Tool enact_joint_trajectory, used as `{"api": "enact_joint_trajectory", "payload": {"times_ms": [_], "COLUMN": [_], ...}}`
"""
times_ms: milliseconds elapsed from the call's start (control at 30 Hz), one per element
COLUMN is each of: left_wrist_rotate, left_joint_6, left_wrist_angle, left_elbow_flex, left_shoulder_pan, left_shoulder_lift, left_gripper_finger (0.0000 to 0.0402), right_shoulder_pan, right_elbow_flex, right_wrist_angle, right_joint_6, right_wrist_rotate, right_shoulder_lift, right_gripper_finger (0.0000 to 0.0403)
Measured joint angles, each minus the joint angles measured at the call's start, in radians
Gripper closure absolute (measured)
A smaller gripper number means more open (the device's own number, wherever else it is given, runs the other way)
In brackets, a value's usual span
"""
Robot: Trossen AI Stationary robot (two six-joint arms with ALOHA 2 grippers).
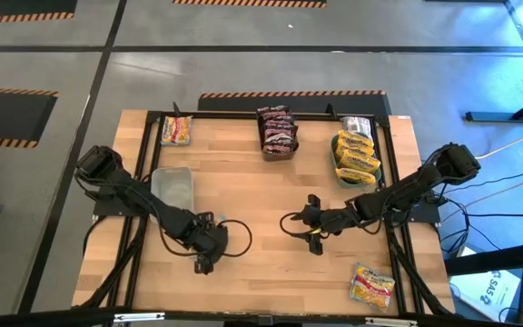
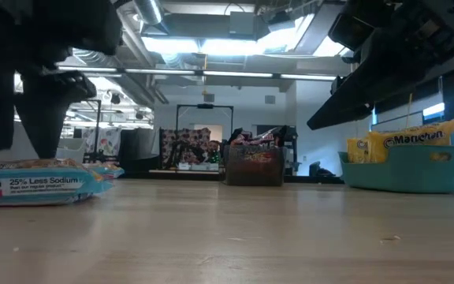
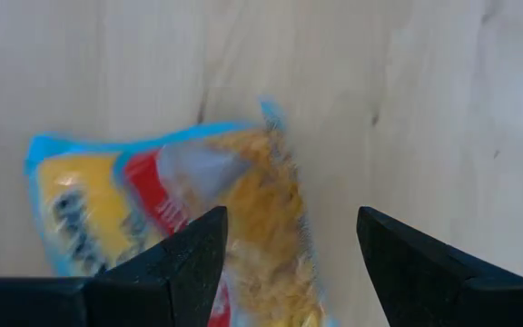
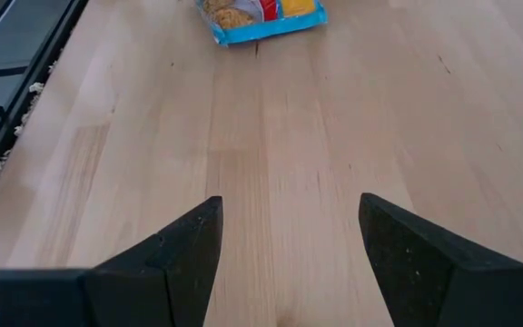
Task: Sort Maruchan noodles
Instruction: Put the left blue noodle pack into the gray bin
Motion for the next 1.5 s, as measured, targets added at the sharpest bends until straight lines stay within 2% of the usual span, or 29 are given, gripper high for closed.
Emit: {"api": "enact_joint_trajectory", "payload": {"times_ms": [200, 400, 667, 833, 1000, 1200, 1300, 1367, 1500], "left_wrist_rotate": [-0.011, -0.051, -0.105, -0.116, -0.107, -0.127, -0.162, -0.199, -0.341], "left_joint_6": [0.026, 0.147, 0.283, 0.385, 0.424, 0.395, 0.351, 0.294, 0.214], "left_wrist_angle": [0.067, 0.2, 0.295, 0.47, 0.649, 0.563, 0.454, 0.387, 0.234], "left_elbow_flex": [-0.038, -0.043, -0.045, -0.043, -0.042, 0.04, 0.054, 0.055, 0.057], "left_shoulder_pan": [0.015, 0.042, 0.117, 0.167, 0.219, 0.237, 0.22, 0.208, 0.174], "left_shoulder_lift": [0.013, 0.029, 0.06, 0.127, 0.173, 0.111, 0.053, 0.024, 0.0], "left_gripper_finger": [0.016, 0.016, 0.016, 0.016, 0.0159, 0.0159, 0.0159, 0.0159, 0.0159], "right_shoulder_pan": [0.0, 0.0, 0.0, 0.0, 0.0, 0.0, 0.0, 0.0, 0.0], "right_elbow_flex": [0.0, 0.0, 0.0, 0.0, 0.0, 0.0, 0.0, 0.0, 0.0], "right_wrist_angle": [0.01, 0.074, 0.12, 0.133, 0.168, 0.164, 0.162, 0.164, 0.177], "right_joint_6": [-0.004, -0.037, -0.057, -0.057, -0.058, -0.079, -0.081, -0.083, -0.083], "right_wrist_rotate": [0.001, 0.0, 0.0, 0.012, 0.036, 0.018, 0.018, 0.018, 0.018], "right_shoulder_lift": [0.0, -0.001, -0.001, -0.001, -0.001, -0.001, -0.001, -0.001, 0.005], "right_gripper_finger": [0.016, 0.016, 0.016, 0.016, 0.016, 0.016, 0.016, 0.016, 0.016]}}
